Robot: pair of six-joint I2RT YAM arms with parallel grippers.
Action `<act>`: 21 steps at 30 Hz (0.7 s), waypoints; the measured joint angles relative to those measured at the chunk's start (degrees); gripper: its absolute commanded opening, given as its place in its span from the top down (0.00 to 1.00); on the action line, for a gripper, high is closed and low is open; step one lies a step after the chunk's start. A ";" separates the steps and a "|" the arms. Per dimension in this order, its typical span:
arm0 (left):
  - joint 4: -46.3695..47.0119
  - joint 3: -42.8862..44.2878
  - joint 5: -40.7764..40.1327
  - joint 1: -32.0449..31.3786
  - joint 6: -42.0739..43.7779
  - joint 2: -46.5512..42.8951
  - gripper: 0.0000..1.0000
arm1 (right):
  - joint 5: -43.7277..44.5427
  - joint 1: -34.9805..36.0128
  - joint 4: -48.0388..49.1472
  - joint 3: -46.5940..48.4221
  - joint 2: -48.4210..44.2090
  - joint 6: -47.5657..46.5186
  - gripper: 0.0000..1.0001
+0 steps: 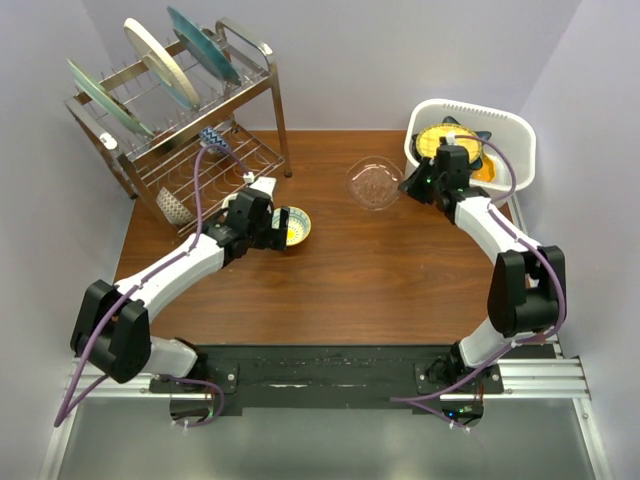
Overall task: Place the plates into the plastic bin on the countertop
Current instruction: Place the plate in the plastic bin.
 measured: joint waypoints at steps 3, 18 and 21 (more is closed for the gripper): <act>-0.02 0.00 0.17 -0.02 -0.02 0.31 0.01 | -1.44 -0.92 0.13 0.72 -0.81 0.37 1.00; -0.20 -0.09 -0.13 -0.04 -0.63 -1.55 0.01 | -5.46 -6.10 2.64 4.13 -0.87 4.13 1.00; -0.20 -0.09 -0.15 -0.04 -0.68 -1.84 0.01 | -5.51 -8.00 2.62 4.92 -0.85 4.22 1.00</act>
